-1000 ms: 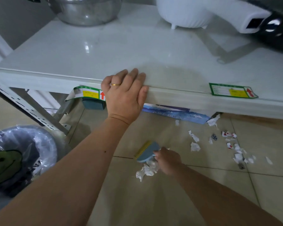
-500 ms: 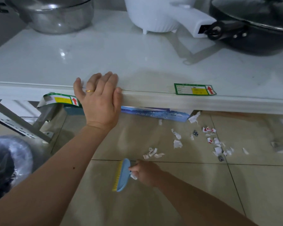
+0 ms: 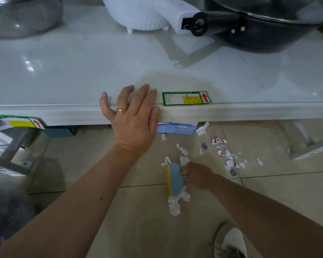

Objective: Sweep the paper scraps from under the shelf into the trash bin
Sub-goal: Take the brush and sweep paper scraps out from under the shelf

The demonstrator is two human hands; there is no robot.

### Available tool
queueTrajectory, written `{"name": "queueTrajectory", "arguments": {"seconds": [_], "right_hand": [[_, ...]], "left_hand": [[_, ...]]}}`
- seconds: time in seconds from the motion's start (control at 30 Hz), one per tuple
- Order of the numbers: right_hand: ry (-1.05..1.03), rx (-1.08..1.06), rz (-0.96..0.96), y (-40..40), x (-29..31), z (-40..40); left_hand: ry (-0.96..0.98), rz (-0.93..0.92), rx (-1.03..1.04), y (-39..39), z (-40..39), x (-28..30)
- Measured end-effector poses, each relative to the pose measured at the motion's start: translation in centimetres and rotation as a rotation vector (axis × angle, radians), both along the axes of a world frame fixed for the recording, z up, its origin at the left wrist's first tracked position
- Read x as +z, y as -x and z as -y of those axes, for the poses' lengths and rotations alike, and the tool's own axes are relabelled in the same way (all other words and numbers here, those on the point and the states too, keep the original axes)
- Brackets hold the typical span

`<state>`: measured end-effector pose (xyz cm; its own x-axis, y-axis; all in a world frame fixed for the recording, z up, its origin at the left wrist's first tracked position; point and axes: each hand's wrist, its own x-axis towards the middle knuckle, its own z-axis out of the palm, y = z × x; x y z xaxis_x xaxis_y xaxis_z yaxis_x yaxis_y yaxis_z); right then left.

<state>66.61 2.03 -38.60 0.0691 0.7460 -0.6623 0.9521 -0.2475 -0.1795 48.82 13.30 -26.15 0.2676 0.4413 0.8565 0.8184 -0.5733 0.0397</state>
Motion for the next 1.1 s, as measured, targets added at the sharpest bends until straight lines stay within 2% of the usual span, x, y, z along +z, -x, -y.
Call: {"name": "queueTrajectory", "arguments": {"seconds": [0.13,0.33,0.47,0.53,0.67,0.73,0.97,1.1], "right_hand": [[-0.097,-0.111,-0.097,-1.8,1.7,-0.8],[-0.352,-0.499,-0.360,-0.5,-0.4,-5.5],[-0.407,-0.716,-0.443,1.1,-1.6,-9.1],[-0.404,-0.765,-0.413,1.5,-1.9,-10.3],[-0.291,-0.629,-0.101,2.1,-2.1,-10.2],[-0.240,-0.563,-0.022,2.8,-2.3,-8.9],[-0.169,-0.191,0.075,4.7,-1.9,-0.8],[-0.115,-0.174,0.088,4.9,-1.0,2.6]], "left_hand": [[-0.041,0.018,0.030,-0.4,-0.4,-0.6],[-0.104,0.020,0.044,-0.5,-1.1,-1.3],[-0.170,0.030,0.045,-0.6,-1.5,-1.6],[-0.194,0.029,0.046,-0.6,-1.6,-1.7],[-0.214,0.028,0.059,-0.7,-1.8,-1.9],[-0.218,0.027,0.061,-0.6,-1.8,-2.0],[-0.191,0.019,0.057,-0.5,-1.7,-1.9],[-0.173,-0.003,0.066,-0.3,-1.6,-1.5]]}}
